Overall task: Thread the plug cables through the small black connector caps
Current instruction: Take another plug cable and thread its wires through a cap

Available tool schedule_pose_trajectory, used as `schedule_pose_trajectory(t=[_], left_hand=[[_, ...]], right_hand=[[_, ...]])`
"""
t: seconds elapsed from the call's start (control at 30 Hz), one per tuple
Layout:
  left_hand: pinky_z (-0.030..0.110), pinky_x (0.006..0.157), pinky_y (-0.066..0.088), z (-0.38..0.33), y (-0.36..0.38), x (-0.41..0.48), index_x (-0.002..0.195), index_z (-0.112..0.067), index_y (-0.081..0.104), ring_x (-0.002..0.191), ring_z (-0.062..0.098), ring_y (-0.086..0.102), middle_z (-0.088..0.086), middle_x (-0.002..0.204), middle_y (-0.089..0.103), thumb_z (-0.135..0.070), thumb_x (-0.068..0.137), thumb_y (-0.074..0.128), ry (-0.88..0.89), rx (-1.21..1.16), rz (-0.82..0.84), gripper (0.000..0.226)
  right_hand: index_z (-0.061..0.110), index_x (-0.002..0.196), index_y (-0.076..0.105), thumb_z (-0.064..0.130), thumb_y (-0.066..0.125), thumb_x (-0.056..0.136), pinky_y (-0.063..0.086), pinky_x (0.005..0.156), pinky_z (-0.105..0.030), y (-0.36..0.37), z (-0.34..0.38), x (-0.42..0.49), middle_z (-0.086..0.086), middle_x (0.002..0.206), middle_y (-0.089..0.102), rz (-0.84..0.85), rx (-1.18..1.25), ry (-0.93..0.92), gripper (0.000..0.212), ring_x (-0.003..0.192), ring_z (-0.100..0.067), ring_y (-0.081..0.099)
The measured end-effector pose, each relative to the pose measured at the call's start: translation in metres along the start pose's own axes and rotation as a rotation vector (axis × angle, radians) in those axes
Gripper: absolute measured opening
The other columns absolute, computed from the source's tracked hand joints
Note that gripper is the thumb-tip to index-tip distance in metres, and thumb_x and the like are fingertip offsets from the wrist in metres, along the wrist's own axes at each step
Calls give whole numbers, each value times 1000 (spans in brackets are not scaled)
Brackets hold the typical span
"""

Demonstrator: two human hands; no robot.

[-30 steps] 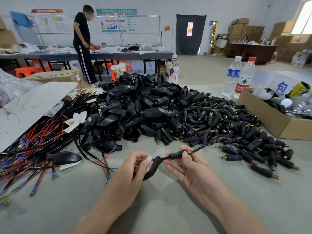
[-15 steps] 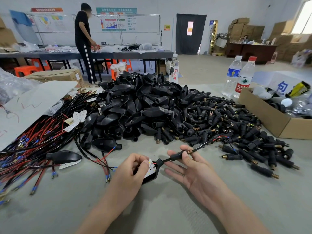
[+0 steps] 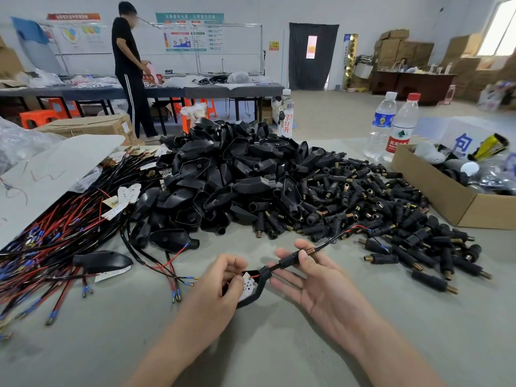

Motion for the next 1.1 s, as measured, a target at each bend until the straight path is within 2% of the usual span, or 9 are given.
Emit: schedule_pose_trajectory(t=[0.1, 0.17, 0.3, 0.43, 0.6, 0.67, 0.8, 0.97, 1.1], left_hand=[[14, 72, 42, -2, 0, -3, 103, -46, 56, 83, 3, 60, -23, 93, 64, -20, 101, 51, 57, 35, 23, 27], [12, 73, 40, -4, 4, -4, 108, -50, 53, 89, 1, 60, -24, 97, 63, -38, 98, 52, 109, 93, 38, 17], [10, 91, 34, -6, 10, -8, 117, -64, 38, 111, -9, 49, -37, 116, 50, -61, 82, 53, 261, 351, 47, 38], [17, 88, 40, -7, 11, -8, 113, -50, 46, 104, 0, 55, -30, 106, 55, -48, 85, 53, 323, 352, -23, 28], [10, 76, 37, -11, 8, -8, 102, -43, 51, 87, 0, 57, -24, 94, 59, -42, 85, 51, 336, 304, -96, 17], [11, 76, 38, -12, 8, -9, 100, -40, 52, 88, 1, 57, -23, 93, 59, -42, 86, 52, 339, 297, -79, 15], [11, 79, 39, -12, 5, -9, 99, -36, 56, 93, 1, 58, -23, 95, 60, -43, 86, 57, 293, 281, -101, 15], [10, 77, 39, -12, 2, -9, 98, -38, 55, 93, 1, 58, -24, 99, 60, -40, 86, 62, 244, 300, -128, 13], [12, 79, 40, -13, 1, -10, 98, -39, 54, 95, 1, 58, -23, 97, 61, -43, 87, 59, 253, 310, -108, 13]], right_hand=[[12, 115, 58, 12, 48, 101, 61, 71, -43, 1, 0, 0, -23, 114, 70, 14, 19, 13, 16, 104, -44, 69], [11, 112, 59, 21, 48, 102, 61, 72, -43, 1, 0, 0, -23, 114, 70, 18, 36, 21, 18, 103, -44, 70], [10, 117, 61, 34, 40, 105, 62, 75, -40, -1, -1, 3, -22, 118, 70, 8, 24, 29, 34, 102, -39, 71], [6, 125, 61, 32, 42, 104, 61, 73, -37, -2, 0, 2, -22, 122, 68, 14, 0, 7, 38, 108, -39, 69], [11, 117, 73, 32, 55, 90, 61, 74, -34, -3, 3, 2, -13, 109, 71, -37, -109, -55, 39, 102, -26, 67], [13, 118, 73, 31, 54, 92, 61, 74, -32, -4, 4, 2, -10, 105, 69, -70, -177, -92, 36, 100, -24, 63], [16, 118, 72, 23, 62, 86, 61, 70, -29, -4, 5, 2, -2, 100, 74, -51, -147, -134, 35, 87, -16, 72], [16, 96, 69, 30, 65, 84, 61, 72, -28, -7, 5, 3, -10, 112, 75, -66, -204, -235, 19, 88, -20, 73], [14, 89, 74, 33, 70, 81, 60, 77, -26, -14, 5, 7, -4, 93, 72, -155, -265, -309, 21, 89, -17, 69]])
Point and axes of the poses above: each hand's wrist, its own x-axis towards the middle knuckle, its own y-axis out of the palm, z = x × y, the point moved 1 cm from there along x, towards the middle knuckle
